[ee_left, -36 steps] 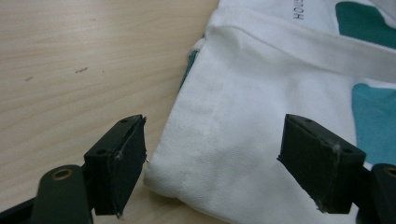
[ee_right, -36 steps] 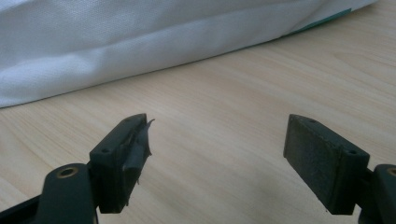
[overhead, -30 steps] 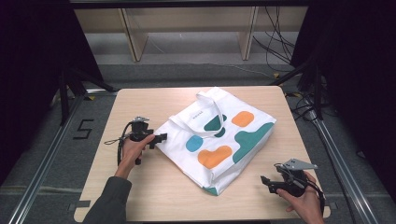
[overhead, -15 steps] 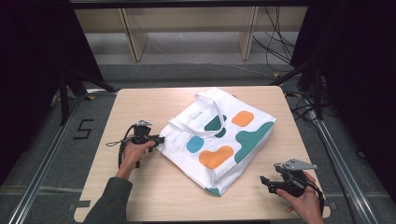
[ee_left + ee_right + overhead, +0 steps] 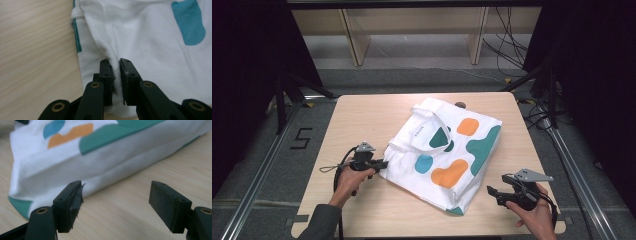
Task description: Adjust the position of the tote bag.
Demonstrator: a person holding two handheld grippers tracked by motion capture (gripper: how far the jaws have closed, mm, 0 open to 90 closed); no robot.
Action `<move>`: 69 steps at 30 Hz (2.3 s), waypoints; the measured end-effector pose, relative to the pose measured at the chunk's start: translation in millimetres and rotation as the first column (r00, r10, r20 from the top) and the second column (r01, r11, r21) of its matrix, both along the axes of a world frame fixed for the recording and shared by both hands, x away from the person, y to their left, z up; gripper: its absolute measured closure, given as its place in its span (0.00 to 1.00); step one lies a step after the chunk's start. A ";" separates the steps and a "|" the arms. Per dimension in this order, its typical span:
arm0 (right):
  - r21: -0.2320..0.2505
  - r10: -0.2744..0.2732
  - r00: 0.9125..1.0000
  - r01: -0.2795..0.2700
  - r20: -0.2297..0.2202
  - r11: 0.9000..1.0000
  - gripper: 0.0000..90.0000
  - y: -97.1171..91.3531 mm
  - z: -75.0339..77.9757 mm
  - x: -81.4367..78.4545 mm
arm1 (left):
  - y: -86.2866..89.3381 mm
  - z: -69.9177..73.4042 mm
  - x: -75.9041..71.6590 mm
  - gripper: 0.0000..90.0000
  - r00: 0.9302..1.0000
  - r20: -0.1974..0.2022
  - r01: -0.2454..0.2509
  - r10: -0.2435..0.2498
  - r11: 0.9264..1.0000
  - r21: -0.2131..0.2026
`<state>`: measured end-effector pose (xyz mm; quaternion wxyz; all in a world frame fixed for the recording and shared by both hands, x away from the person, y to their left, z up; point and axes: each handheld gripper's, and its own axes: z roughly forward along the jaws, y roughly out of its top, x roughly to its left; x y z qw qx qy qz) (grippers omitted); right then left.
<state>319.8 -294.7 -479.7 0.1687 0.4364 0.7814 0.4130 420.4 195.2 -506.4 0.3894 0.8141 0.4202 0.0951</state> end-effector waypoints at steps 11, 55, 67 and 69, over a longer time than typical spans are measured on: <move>0.080 0.029 0.998 -0.024 -0.053 0.996 0.21 46.5 8.9 7.3 | -6.6 -0.8 -33.7 0.89 0.999 0.010 0.045 -0.045 0.999 -0.028; -0.112 -0.008 0.990 0.024 0.140 0.993 0.74 17.8 48.0 128.0 | -174.0 -6.9 -92.4 0.85 0.939 0.031 0.343 -0.342 0.933 -0.107; -0.084 0.118 0.991 -0.113 0.066 0.990 0.66 32.4 56.4 66.6 | -166.6 14.4 -104.7 0.54 0.893 0.035 0.449 -0.448 0.883 -0.136; -0.081 0.164 0.984 -0.159 0.062 0.984 0.60 37.3 52.1 59.4 | -149.3 21.4 -110.0 0.44 0.897 0.073 0.441 -0.435 0.892 -0.102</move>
